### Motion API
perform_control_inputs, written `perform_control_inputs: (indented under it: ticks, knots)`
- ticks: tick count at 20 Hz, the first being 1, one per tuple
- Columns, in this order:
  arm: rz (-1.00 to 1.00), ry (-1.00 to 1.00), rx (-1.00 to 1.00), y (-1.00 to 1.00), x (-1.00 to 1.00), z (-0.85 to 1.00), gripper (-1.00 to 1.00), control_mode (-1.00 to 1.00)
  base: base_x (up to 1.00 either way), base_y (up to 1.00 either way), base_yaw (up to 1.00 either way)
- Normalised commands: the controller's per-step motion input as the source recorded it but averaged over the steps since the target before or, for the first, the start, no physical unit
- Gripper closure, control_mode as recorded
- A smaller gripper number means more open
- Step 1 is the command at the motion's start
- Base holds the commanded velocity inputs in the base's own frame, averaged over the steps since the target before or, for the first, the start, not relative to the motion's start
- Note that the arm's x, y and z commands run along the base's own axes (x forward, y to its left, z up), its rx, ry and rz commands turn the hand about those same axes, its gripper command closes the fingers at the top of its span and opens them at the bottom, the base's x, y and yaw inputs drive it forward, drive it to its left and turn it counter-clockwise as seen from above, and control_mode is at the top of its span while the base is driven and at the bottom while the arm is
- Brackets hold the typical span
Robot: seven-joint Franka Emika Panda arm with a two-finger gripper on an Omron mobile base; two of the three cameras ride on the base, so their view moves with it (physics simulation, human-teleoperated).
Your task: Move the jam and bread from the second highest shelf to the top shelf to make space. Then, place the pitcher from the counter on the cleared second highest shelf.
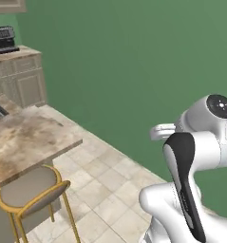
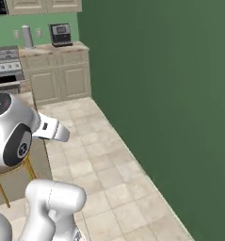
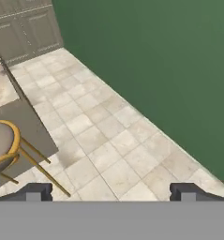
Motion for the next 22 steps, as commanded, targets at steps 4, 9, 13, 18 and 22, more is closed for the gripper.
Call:
perform_control_inputs:
  ticks: [4,9,13,18,22]
  knots:
    - [0.00,0.00,0.00,0.00,0.00,0.00,-1.00,1.00,1.00,-0.62,0.50]
    - [0.00,0.00,0.00,0.00,0.00,0.00,-1.00,1.00,1.00,-0.69,0.47]
    - [0.00,0.00,0.00,0.00,0.00,0.00,-1.00,1.00,1.00,-0.50,0.41]
    - [0.00,0.00,0.00,0.00,0.00,0.00,-1.00,1.00,1.00,-0.39,0.38]
    - [0.00,0.00,0.00,0.00,0.00,0.00,-1.00,1.00,1.00,-0.36,0.39]
